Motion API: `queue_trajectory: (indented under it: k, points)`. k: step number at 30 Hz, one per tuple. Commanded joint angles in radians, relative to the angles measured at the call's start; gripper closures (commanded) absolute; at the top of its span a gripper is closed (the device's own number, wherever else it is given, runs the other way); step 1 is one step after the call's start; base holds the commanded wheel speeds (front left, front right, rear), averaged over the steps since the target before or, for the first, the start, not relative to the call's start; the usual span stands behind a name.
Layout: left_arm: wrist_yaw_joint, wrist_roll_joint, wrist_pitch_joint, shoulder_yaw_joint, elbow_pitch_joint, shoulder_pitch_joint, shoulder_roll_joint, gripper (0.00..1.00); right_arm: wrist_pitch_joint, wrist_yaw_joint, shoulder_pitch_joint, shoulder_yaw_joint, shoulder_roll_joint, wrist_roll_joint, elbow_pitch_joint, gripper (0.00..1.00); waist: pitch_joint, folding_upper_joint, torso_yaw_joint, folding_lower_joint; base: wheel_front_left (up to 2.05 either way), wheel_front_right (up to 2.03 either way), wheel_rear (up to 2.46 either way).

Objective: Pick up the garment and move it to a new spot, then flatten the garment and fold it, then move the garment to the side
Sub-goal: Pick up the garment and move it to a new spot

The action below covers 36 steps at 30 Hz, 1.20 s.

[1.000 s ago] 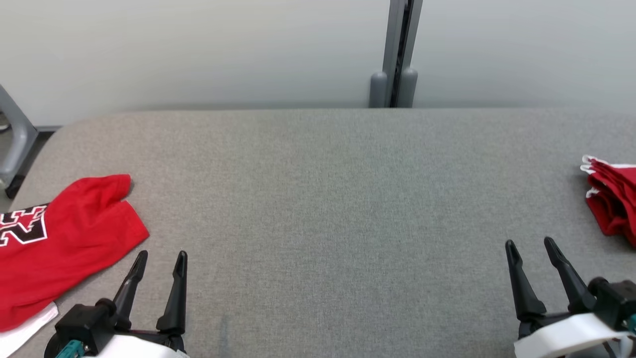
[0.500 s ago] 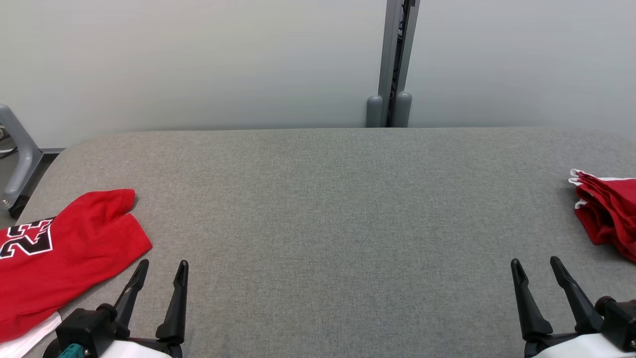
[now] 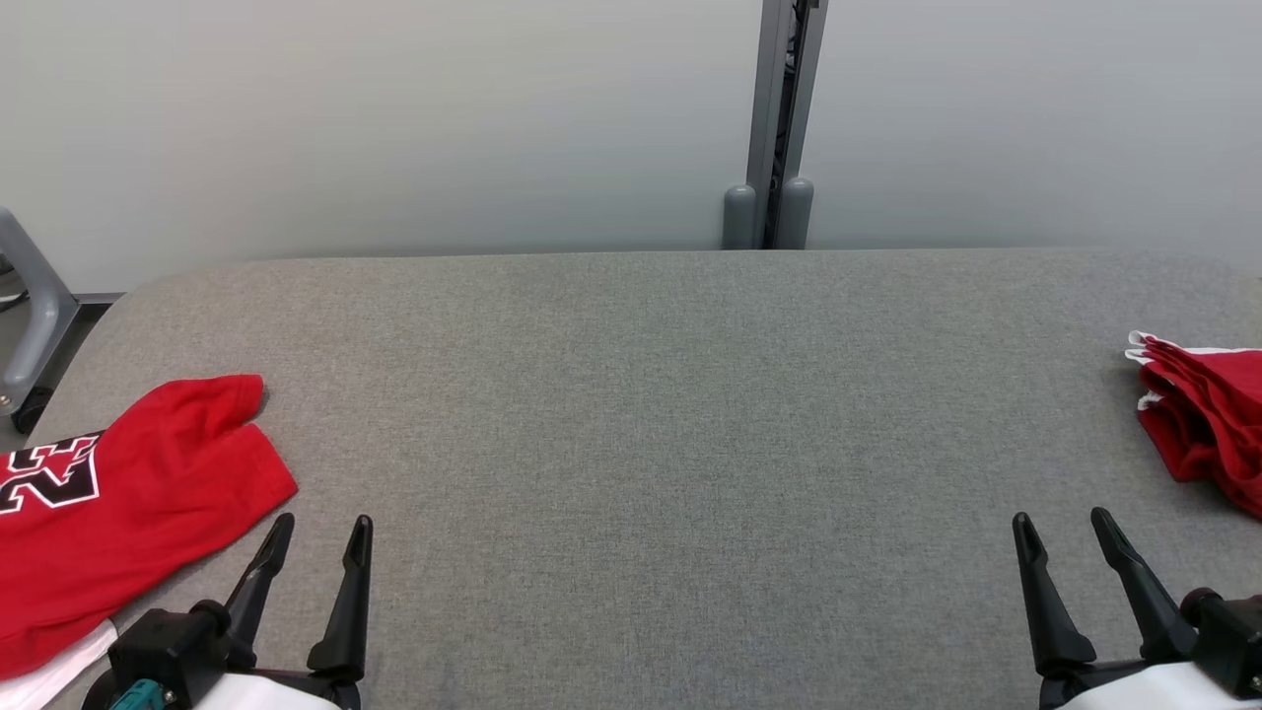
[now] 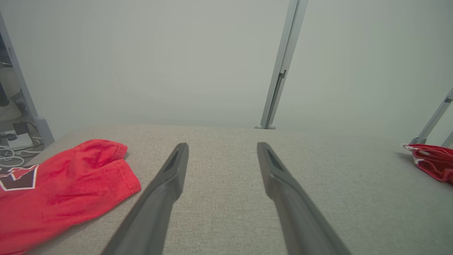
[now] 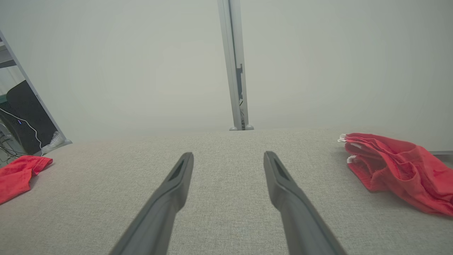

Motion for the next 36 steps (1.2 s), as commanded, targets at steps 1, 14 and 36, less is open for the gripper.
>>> queue_trajectory:
  k: [1, 14, 36]
  points:
    - [0.005, 0.000, -0.002, 0.000, 0.001, 0.009, 0.003, 0.00, 0.004, 0.000, 0.005, -0.003, 0.000, -0.006, -0.007, 0.00, 0.000, 0.0000, 0.000, 0.0000, 0.00, 0.00, 0.00]
    - [0.005, -0.007, -0.009, -0.001, 0.005, -0.013, 0.003, 0.00, 0.015, 0.000, 0.011, -0.012, -0.001, -0.033, -0.035, 0.00, 0.009, 0.0000, 0.030, 0.0000, 0.00, 0.00, 0.00]
    - [0.002, -0.010, -0.080, 0.054, 0.076, -0.081, -0.001, 0.00, 0.091, 0.000, -0.034, 0.029, -0.021, -0.069, -0.163, 0.00, 0.069, 0.0000, 0.419, 0.0000, 0.00, 0.00, 0.00]
